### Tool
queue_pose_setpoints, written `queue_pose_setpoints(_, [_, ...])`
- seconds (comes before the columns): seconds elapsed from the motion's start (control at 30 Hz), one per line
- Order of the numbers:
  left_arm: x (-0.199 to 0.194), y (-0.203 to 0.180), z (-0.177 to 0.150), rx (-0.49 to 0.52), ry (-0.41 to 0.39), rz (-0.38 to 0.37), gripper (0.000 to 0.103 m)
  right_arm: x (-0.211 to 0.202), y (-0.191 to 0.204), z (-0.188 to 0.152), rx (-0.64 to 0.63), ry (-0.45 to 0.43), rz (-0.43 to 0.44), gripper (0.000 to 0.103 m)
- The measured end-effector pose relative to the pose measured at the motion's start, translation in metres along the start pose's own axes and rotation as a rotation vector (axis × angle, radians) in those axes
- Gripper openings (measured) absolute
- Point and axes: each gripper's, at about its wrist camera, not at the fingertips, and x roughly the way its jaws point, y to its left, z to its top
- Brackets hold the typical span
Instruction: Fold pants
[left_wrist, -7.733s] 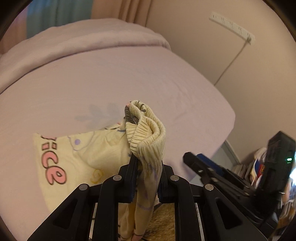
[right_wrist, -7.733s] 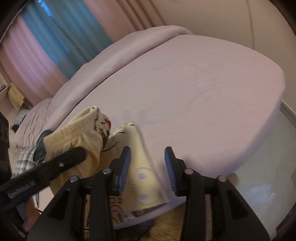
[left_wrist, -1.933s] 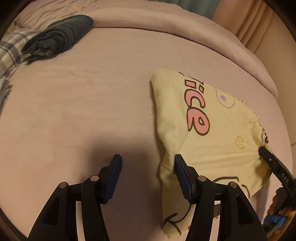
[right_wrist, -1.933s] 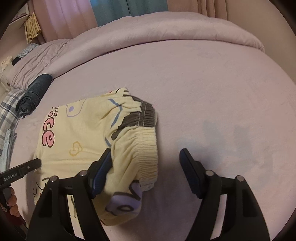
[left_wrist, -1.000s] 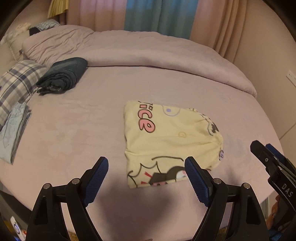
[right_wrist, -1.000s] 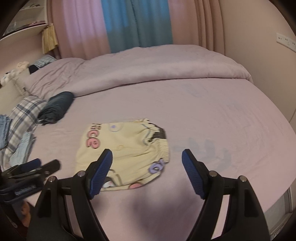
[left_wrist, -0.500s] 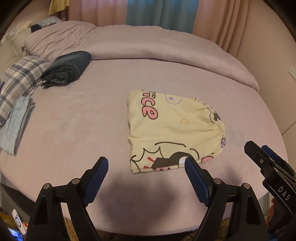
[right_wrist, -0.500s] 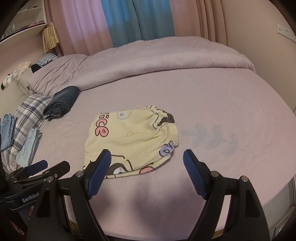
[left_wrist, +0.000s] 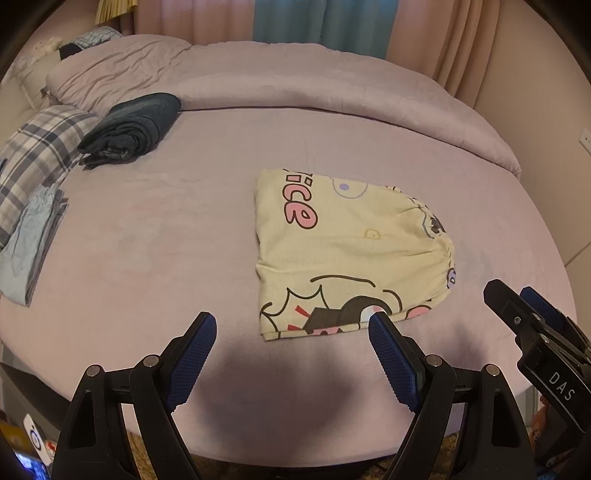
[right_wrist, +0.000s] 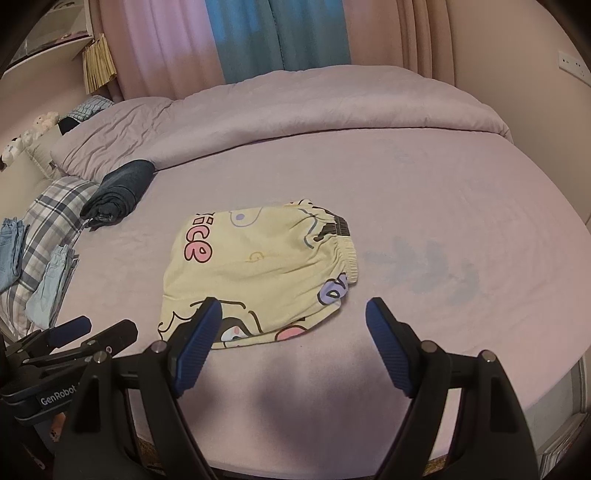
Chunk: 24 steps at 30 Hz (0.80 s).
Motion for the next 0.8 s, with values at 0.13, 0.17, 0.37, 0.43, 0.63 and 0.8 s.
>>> queue_pose_setpoints(0.13, [0.0041, 0.0005, -0.0003, 0.003, 0.012, 0.003, 0.084, 0.0021, -0.0003, 0.0001, 0.001, 0.004, -0.002, 0.08])
queue_pose_setpoints(0.17, [0.0048, 0.0004, -0.0003, 0.002, 0.014, 0.003, 0.084, 0.0025, 0.0003, -0.0002, -0.003, 0.005, -0.002, 0.08])
queue_pose_setpoints(0.37, [0.0044, 0.0014, 0.0003, -0.004, 0.014, -0.008, 0.084, 0.0033, 0.0034, -0.0013, -0.003, 0.008, -0.001, 0.08])
queue_pose_setpoints(0.43, [0.0046, 0.001, 0.0, -0.003, 0.015, -0.009, 0.084, 0.0033, 0.0038, -0.0019, -0.001, 0.009, -0.001, 0.08])
queue_pose_setpoints(0.63, [0.0054, 0.0005, -0.0001, -0.009, 0.02, -0.019, 0.084, 0.0048, 0.0025, -0.0033, 0.005, 0.017, -0.009, 0.08])
queue_pose_setpoints(0.8, [0.0046, -0.0003, 0.0001, -0.007, 0.02, -0.025, 0.084, 0.0034, 0.0021, -0.0025, 0.002, 0.009, -0.015, 0.08])
